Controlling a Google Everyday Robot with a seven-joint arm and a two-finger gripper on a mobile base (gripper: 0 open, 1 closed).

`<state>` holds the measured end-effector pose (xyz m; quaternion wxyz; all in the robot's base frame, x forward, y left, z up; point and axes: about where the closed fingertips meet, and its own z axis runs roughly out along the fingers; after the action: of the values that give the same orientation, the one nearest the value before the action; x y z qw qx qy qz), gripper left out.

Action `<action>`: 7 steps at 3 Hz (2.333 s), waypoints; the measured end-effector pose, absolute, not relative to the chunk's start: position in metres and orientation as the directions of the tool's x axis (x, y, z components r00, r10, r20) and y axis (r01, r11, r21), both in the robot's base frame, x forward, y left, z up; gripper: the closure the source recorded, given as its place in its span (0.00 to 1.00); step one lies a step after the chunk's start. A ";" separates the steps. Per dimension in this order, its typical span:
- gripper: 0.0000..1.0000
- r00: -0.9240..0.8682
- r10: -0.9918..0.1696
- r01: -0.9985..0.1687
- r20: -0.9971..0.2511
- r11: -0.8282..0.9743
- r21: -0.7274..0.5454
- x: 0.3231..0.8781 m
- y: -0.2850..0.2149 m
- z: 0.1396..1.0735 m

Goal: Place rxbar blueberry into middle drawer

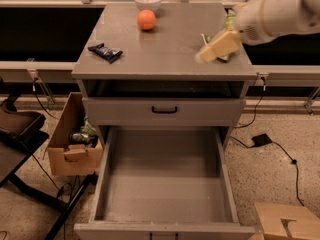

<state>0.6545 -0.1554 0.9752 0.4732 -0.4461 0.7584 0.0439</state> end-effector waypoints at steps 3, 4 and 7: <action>0.00 -0.158 -0.563 -0.814 -0.811 0.539 -0.215 0.770 -0.004 0.941; 0.00 -0.217 -0.593 -0.824 -0.776 0.537 -0.180 0.792 0.039 0.921; 0.00 -0.306 -0.584 -0.833 -0.751 0.547 -0.086 0.827 0.119 0.885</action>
Offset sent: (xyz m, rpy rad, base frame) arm 0.1254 0.1461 -0.0236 0.1725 0.0354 0.1431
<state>0.8272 0.1193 0.8846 0.3828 -0.4475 0.7917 0.1624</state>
